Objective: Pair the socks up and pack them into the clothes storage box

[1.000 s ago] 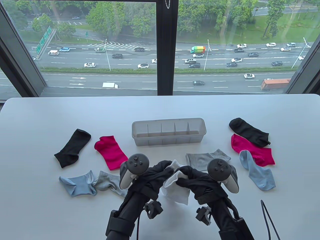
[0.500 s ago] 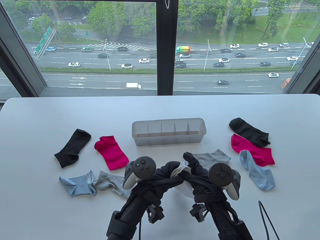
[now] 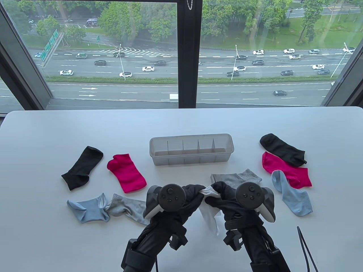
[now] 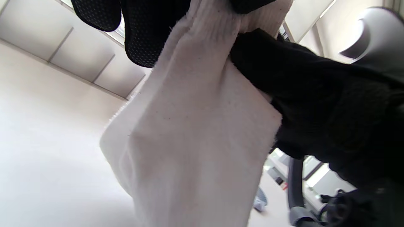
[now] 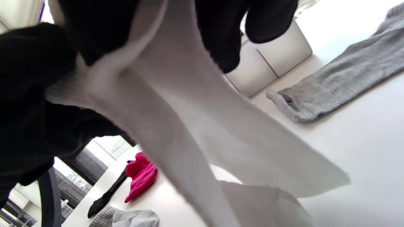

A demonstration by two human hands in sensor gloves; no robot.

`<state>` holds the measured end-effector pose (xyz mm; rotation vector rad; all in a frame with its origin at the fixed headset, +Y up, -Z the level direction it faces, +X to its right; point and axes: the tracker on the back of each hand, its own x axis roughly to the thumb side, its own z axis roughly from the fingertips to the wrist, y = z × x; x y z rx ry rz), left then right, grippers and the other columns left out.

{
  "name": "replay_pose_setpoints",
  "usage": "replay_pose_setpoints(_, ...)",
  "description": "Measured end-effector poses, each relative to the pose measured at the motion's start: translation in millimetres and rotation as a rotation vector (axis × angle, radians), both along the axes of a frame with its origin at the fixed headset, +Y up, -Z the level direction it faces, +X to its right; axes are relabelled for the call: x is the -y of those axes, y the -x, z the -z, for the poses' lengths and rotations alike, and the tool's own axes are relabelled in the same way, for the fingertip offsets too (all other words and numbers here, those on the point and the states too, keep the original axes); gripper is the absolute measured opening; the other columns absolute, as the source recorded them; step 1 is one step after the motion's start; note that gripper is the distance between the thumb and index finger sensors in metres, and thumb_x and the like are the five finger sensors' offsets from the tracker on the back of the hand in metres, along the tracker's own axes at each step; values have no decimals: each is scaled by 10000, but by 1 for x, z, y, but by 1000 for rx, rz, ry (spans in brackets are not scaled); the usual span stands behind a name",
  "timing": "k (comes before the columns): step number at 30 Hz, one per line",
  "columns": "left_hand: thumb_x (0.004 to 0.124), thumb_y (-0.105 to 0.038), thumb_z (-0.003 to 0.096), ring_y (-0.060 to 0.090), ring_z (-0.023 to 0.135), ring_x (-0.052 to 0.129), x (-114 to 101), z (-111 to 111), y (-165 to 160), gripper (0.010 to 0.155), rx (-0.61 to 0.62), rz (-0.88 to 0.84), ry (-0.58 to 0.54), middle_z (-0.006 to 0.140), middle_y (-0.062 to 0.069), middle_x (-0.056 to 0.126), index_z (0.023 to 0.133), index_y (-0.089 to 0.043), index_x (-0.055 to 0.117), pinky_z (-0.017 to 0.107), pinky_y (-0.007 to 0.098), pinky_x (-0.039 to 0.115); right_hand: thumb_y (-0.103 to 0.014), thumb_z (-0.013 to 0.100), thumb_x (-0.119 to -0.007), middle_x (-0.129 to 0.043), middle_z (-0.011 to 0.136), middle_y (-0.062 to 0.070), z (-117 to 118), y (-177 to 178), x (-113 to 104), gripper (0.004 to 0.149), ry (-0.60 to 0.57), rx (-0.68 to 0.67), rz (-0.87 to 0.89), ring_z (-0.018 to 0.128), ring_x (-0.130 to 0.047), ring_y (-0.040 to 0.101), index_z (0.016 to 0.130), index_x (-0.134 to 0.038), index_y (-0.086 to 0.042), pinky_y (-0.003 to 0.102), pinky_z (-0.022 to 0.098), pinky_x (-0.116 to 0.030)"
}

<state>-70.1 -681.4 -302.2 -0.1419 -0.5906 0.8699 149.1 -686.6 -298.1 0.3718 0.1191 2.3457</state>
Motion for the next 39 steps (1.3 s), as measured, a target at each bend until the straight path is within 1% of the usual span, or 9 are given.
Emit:
replay_pose_setpoints(4, 728, -416, 569, 482, 908, 765, 3, 4, -1, 551, 95, -63, 184, 993, 214, 722, 973, -75, 573, 716, 715, 557, -449, 480, -804, -876, 681, 29, -1, 0, 0, 418, 15, -23, 91, 681, -864, 243, 859, -772, -274, 593, 726, -609)
replay_pose_setpoints(9, 709, -303, 600, 380, 764, 985, -8, 1, 7, 409, -119, 134, -79, 847, 151, 942, 958, -106, 722, 687, 627, 720, -362, 548, -771, -821, 1025, 118, 1, -5, 5, 442, 72, -57, 185, 938, -790, 412, 976, -734, -257, 646, 732, -566)
replay_pose_setpoints(18, 638, -269, 617, 458, 968, 781, -13, 0, 10, 446, -129, 131, -98, 1071, 190, 752, 1028, -114, 711, 729, 669, 619, -367, 546, -789, -889, 895, 84, 0, -11, 4, 416, 23, 52, 222, 822, -893, 304, 926, -715, -215, 593, 724, -625)
replay_pose_setpoints(22, 596, -218, 602, 361, 776, 952, -10, 4, 10, 433, -51, -20, 12, 894, 176, 885, 1019, -141, 683, 652, 596, 766, -387, 558, -730, -926, 879, 84, 0, -11, 3, 395, 29, 17, 203, 806, -922, 305, 923, -719, -238, 582, 717, -646)
replay_pose_setpoints(27, 534, -222, 615, 248, 518, 1004, -1, 14, 15, 445, 187, -170, 433, 720, 156, 937, 1024, -74, 626, 544, 550, 833, -348, 567, -764, -962, 695, 51, 2, -15, -3, 402, 97, -109, 409, 623, -958, 231, 946, -735, -219, 567, 699, -666)
replay_pose_setpoints(29, 541, -224, 619, 254, 469, 1003, 9, 17, 18, 447, 160, -64, 491, 680, 164, 951, 1020, -53, 637, 518, 554, 833, -359, 567, -767, -969, 628, 52, 4, -12, 2, 406, 151, -95, 293, 555, -960, 222, 928, -754, -173, 561, 680, -681)
replay_pose_setpoints(32, 575, -246, 621, 283, 526, 1022, 22, 21, 16, 444, 5, 248, 364, 719, 161, 967, 1017, -62, 657, 553, 566, 821, -380, 569, -741, -953, 653, 22, 10, -1, 23, 412, 177, -4, 6, 590, -950, 201, 940, -727, -202, 551, 703, -665)
replay_pose_setpoints(37, 556, -255, 619, 309, 592, 967, 43, 25, 8, 454, -76, 425, 325, 766, 152, 902, 1028, -61, 591, 606, 596, 756, -343, 577, -729, -925, 780, 23, 16, 13, 52, 413, 226, 36, -1, 731, -922, 232, 972, -684, -228, 568, 724, -640)
replay_pose_setpoints(39, 592, -250, 627, 420, 819, 864, 45, 24, 10, 493, -157, 407, 281, 956, 209, 770, 1065, -55, 478, 677, 662, 654, -307, 604, -707, -814, 997, 85, 16, 14, 56, 507, 244, 49, 25, 931, -802, 312, 1080, -545, -241, 596, 744, -595)
